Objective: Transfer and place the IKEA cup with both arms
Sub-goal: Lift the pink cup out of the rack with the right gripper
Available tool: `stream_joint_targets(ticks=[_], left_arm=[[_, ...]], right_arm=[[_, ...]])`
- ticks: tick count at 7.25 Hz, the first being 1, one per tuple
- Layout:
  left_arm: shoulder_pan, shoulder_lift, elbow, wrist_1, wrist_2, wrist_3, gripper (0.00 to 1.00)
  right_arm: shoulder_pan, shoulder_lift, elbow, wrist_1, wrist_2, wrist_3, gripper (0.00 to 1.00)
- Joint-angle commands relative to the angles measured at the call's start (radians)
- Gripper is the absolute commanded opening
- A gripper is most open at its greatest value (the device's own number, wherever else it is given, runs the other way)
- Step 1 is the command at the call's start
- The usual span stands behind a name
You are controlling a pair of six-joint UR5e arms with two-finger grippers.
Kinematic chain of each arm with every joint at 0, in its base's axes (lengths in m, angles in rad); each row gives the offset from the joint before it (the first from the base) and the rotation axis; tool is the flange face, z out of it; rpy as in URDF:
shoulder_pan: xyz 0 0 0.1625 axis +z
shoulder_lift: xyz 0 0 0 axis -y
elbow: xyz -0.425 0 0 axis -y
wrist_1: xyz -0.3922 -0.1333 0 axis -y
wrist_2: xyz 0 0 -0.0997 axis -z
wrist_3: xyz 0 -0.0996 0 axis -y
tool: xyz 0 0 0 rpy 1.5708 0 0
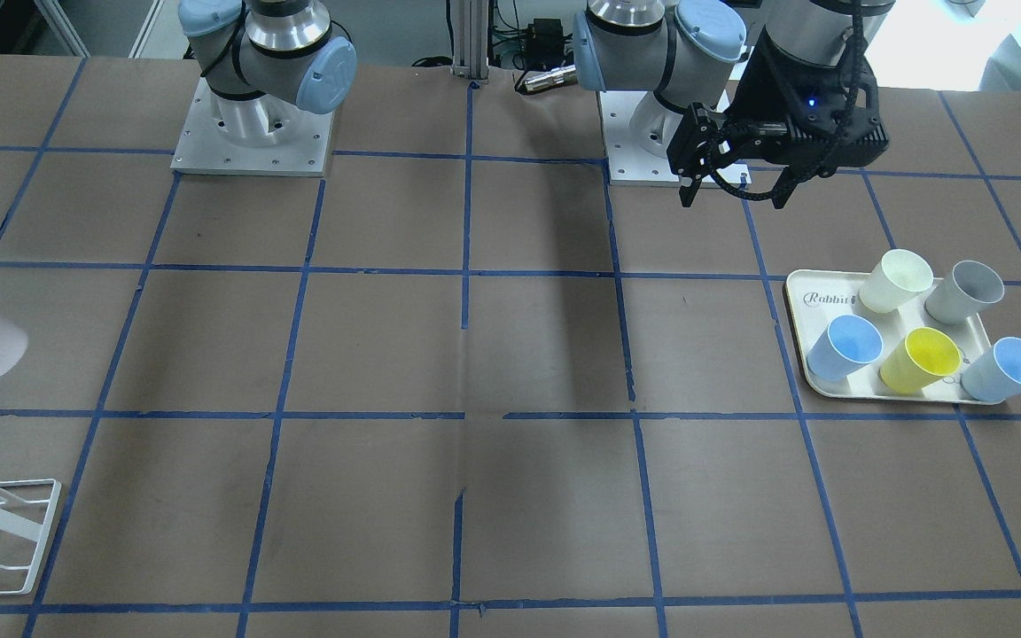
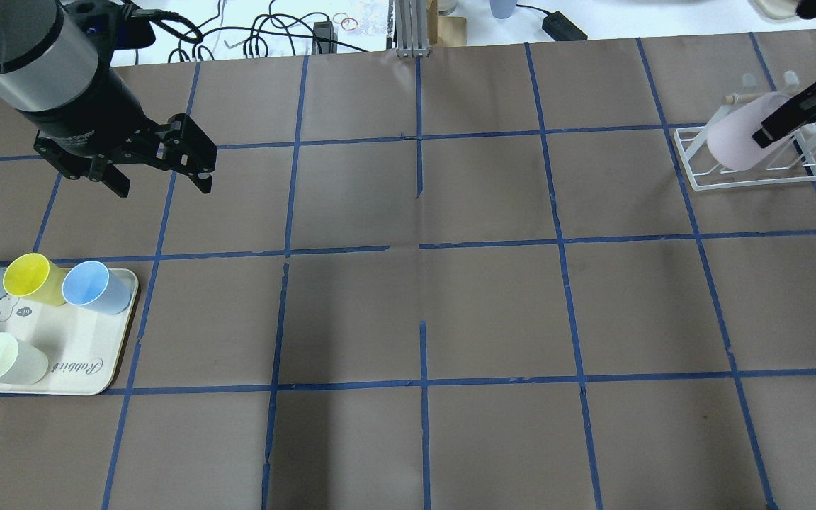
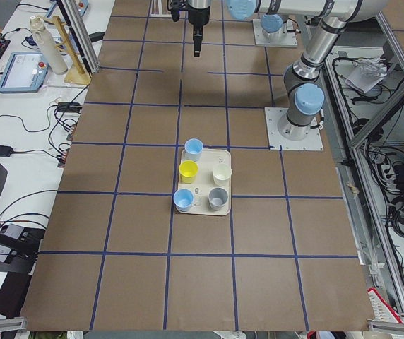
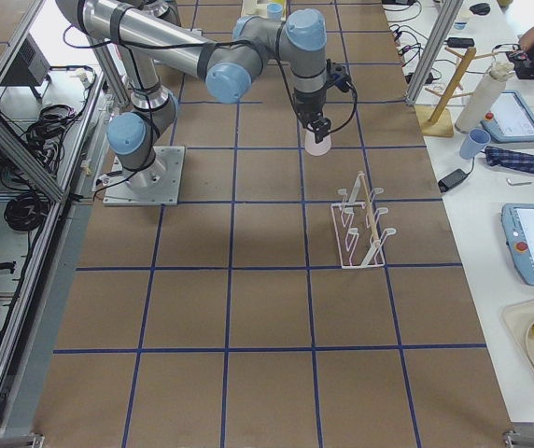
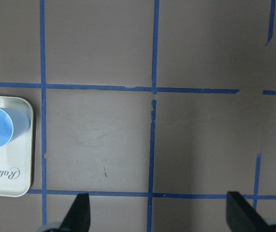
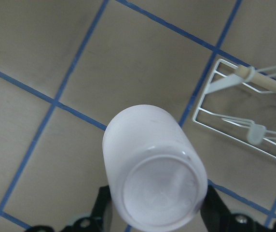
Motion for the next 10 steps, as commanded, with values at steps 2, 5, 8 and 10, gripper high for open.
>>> stream_joint_targets(ticks=[2, 5, 8, 10], left_arm=[[0.091, 0.030, -0.003, -0.083, -0.127, 0.134, 1.00], [0.266, 0.029, -0.038, -0.204, -0.473, 0.268, 1.00], [0.384, 0.010, -0.164, -0.313, -0.832, 0.352, 1.00], [0.354, -0.019, -0.260, -0.312, -1.090, 0.352, 1.00]], right_arm=[[0.209, -0.001, 0.003, 0.029, 0.216, 0.345, 0.00], [0.254, -0.001, 0.017, 0.032, 0.686, 0.665, 0.00], [0.265, 0.000, 0.099, 0.104, 1.031, 0.705, 0.00], [0.272, 0.011, 0.199, 0.110, 1.213, 0.740, 0.00]])
